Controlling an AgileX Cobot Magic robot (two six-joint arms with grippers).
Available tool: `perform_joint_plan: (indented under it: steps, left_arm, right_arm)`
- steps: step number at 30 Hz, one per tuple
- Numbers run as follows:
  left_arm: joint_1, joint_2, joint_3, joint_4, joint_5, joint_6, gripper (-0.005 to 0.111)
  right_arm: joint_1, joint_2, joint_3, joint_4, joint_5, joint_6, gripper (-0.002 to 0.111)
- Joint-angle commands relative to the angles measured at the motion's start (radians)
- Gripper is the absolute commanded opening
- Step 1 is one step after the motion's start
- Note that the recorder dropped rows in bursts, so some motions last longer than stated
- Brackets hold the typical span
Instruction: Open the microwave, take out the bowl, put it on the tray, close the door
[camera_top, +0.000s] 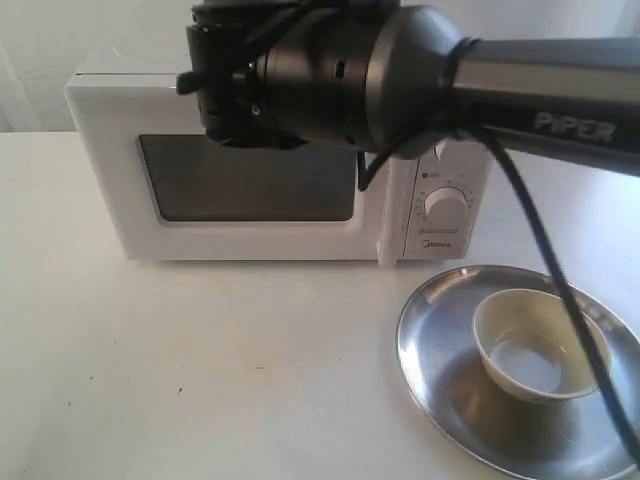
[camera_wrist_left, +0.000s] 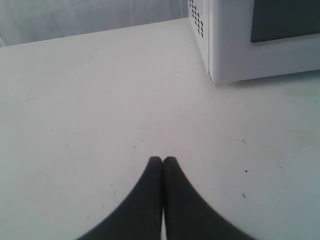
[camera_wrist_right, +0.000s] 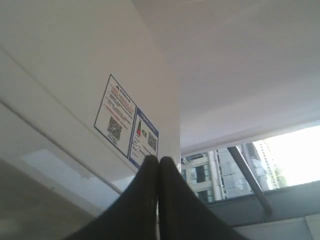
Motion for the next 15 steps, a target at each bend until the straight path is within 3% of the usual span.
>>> perform_joint_plan:
  steps: [1, 5, 7, 10, 15]
  left_arm:
    - [-0.001, -0.002, 0.003, -0.004, -0.002, -0.006, 0.000]
    - [-0.001, -0.002, 0.003, -0.004, -0.002, -0.006, 0.000]
    - [-0.001, -0.002, 0.003, -0.004, -0.002, -0.006, 0.000]
    - [-0.001, -0.002, 0.003, -0.004, -0.002, -0.006, 0.000]
    - [-0.001, -0.002, 0.003, -0.004, -0.002, -0.006, 0.000]
  right_arm:
    - [0.128, -0.117, 0.002, 0.042, 0.006, 0.009, 0.000]
    - [0.304, -0.268, 0.010, 0.154, -0.095, 0.024, 0.000]
    - [0.428, -0.402, 0.062, 0.262, -0.236, 0.018, 0.000]
    - [0.586, -0.636, 0.258, 0.360, -0.397, -0.002, 0.000]
    - [0.685, -0.948, 0.527, 0.471, -0.428, 0.083, 0.000]
